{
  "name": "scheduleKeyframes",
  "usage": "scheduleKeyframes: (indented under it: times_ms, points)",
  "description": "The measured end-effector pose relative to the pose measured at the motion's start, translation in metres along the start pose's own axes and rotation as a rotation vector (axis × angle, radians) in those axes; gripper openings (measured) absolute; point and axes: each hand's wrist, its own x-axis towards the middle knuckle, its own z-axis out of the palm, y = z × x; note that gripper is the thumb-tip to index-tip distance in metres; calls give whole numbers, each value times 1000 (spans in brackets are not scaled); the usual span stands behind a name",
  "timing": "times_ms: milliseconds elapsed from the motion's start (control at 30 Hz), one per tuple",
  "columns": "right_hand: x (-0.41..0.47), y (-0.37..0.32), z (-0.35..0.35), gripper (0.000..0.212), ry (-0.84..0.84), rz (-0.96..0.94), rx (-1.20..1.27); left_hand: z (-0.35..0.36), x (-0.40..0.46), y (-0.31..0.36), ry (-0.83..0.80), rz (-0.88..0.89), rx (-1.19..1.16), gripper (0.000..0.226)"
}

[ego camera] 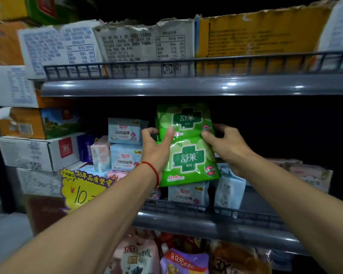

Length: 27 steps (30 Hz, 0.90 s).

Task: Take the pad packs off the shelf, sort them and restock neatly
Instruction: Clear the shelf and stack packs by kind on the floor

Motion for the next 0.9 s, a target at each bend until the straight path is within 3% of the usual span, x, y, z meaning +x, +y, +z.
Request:
scheduleKeyframes:
  times_ms: [100,200,367,533,633,700,833,900]
  points:
    - [-29,-11,9,43,-81,63,95,-24,-20,-4,-24,-32,-32,55]
    - [-64,-11,21,35,-183,139,140,-64,-40,-16,-12,-121,-34,66]
    - [-112,13,77,60,-267,291,191,-140,-94,-39,26,-186,-11,34]
    - [-155,49,167,92,-307,410,302,-219,-140,-69,121,-323,61,60]
    - [-176,84,218,111,-290,460,311,-273,-166,-90,225,-423,67,51]
    - [-197,95,243,112,-257,467,221,-316,-186,-106,306,-524,84,43]
    - [-229,125,285,114,-358,532,161,-409,-238,-147,471,-702,122,65]
    - [-240,140,304,101,-417,576,144,-444,-270,-169,551,-758,108,48]
